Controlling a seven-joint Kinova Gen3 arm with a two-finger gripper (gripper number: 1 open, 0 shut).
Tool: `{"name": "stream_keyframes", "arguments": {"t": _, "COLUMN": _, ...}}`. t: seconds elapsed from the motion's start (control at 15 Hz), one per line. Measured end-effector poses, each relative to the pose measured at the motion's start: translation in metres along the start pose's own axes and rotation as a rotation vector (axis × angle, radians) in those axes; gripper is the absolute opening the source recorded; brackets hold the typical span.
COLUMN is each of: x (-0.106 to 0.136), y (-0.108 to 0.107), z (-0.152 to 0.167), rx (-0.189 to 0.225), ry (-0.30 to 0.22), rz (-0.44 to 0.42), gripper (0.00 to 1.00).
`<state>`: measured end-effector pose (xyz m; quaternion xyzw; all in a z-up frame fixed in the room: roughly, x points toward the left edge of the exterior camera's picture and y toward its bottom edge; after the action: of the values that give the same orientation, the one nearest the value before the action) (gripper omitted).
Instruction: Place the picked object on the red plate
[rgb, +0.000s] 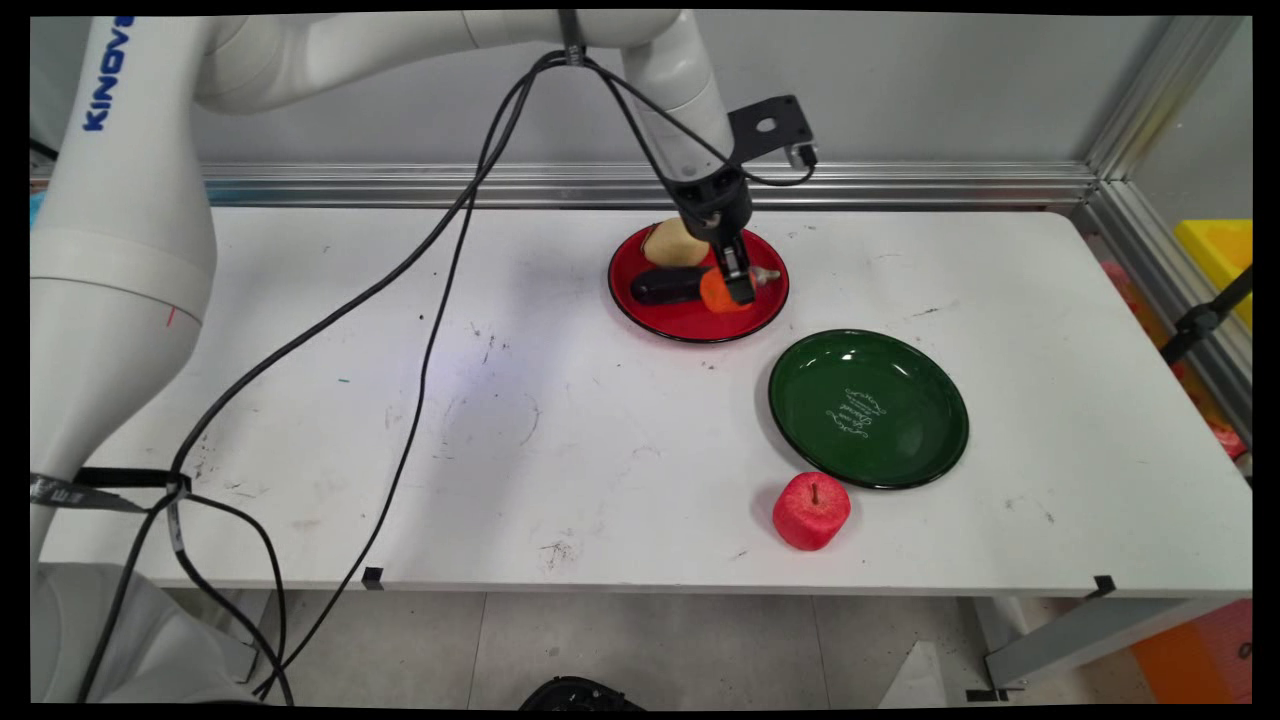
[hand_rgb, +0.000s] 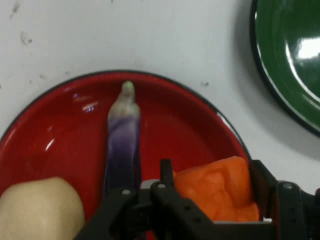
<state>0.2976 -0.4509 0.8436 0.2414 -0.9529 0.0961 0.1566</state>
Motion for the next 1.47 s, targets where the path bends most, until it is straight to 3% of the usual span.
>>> {"name": "stream_keyframes", "arguments": {"t": 0.53, "x": -0.026, "y": -0.012, "z": 0.008, "rx": 0.000, "ry": -0.023, "rz": 0.006, "gripper": 0.00}}
{"name": "stream_keyframes", "arguments": {"t": 1.27, "x": -0.040, "y": -0.016, "z": 0.027, "rx": -0.019, "ry": -0.012, "rz": 0.024, "gripper": 0.00}}
{"name": "stream_keyframes", "arguments": {"t": 1.33, "x": -0.041, "y": -0.016, "z": 0.028, "rx": -0.019, "ry": -0.010, "rz": 0.026, "gripper": 1.00}}
{"name": "stream_keyframes", "arguments": {"t": 1.47, "x": -0.041, "y": -0.016, "z": 0.030, "rx": -0.018, "ry": -0.004, "rz": 0.026, "gripper": 1.00}}
